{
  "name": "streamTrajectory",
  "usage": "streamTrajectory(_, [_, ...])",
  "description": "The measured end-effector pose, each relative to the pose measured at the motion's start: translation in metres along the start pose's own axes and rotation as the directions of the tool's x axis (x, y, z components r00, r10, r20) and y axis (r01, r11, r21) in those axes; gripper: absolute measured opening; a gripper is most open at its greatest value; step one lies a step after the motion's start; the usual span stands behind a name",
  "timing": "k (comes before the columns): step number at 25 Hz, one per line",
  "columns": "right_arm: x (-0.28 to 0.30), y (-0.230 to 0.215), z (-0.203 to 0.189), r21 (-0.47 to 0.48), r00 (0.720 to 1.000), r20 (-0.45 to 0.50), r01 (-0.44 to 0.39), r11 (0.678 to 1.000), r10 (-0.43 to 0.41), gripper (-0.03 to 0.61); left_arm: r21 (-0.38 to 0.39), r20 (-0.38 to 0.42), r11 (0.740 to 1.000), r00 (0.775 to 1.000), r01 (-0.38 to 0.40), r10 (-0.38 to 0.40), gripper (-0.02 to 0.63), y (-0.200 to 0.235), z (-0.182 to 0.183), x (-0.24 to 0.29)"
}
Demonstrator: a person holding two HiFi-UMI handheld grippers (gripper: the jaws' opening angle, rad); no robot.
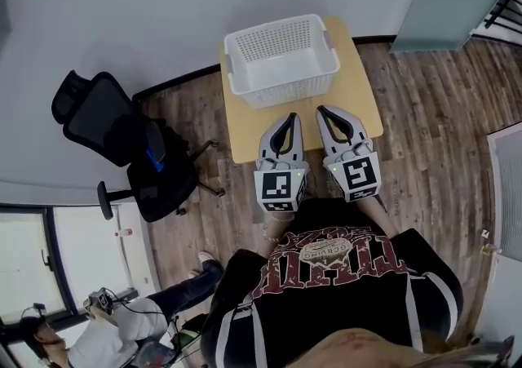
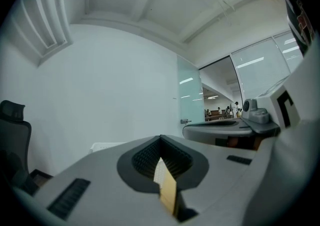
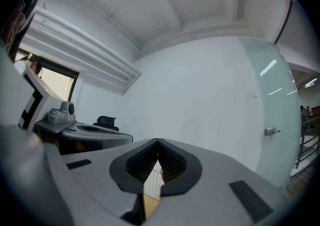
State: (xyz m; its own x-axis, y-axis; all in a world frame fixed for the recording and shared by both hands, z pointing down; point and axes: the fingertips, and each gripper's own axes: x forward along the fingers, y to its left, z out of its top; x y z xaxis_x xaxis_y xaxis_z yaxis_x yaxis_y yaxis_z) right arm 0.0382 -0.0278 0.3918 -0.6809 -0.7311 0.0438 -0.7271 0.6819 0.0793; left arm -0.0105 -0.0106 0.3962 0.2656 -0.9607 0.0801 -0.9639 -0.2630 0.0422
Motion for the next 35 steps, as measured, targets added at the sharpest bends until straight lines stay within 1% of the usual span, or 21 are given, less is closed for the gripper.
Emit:
streamTrajectory(4, [0.028, -0.004, 0.000, -0.010, 1.000, -0.011, 0.020, 1.000, -0.020, 0.017, -0.009, -0.003, 1.000, 1.000, 0.022, -0.022, 0.031, 0.024, -0.001, 0.018])
streamTrajectory(10, [0.066, -0.007, -0.007, -0.006, 0.999, -0.032, 0.039, 0.999, -0.040, 0.017, 0.006, -0.035, 0.998, 0.998, 0.060, -0.059, 0.031, 0.050, -0.007, 0.039])
streamTrajectory(16, [0.096, -0.004, -0.015, -0.008, 0.997, -0.049, 0.056, 0.998, -0.056, 0.017, 0.007, -0.048, 0.998, 0.997, 0.063, -0.062, 0.031, 0.084, -0.013, 0.049])
streamTrajectory(19, [0.108, -0.001, -0.019, 0.005, 0.997, -0.055, 0.060, 0.998, -0.059, 0.017, 0.011, -0.067, 0.998, 0.995, 0.069, -0.068, 0.031, 0.095, -0.018, 0.054])
streamTrajectory(23, [0.122, 0.006, -0.022, 0.017, 0.997, -0.058, 0.055, 0.998, -0.054, 0.017, 0.023, -0.073, 0.996, 0.994, 0.089, -0.087, 0.031, 0.104, -0.018, 0.059])
streamTrajectory(27, [0.133, 0.008, -0.021, 0.015, 0.997, -0.058, 0.059, 0.998, -0.058, 0.017, 0.025, -0.074, 0.996, 0.994, 0.086, -0.084, 0.031, 0.118, -0.016, 0.062])
streamTrajectory(31, [0.138, 0.004, -0.024, 0.016, 0.995, -0.068, 0.070, 0.997, -0.069, 0.017, 0.025, -0.076, 0.997, 0.994, 0.078, -0.075, 0.031, 0.124, -0.019, 0.063])
streamTrajectory(35, [0.144, 0.003, -0.026, 0.018, 0.996, -0.071, 0.061, 0.998, -0.059, 0.017, 0.022, -0.079, 0.998, 0.995, 0.065, -0.063, 0.031, 0.129, -0.020, 0.066])
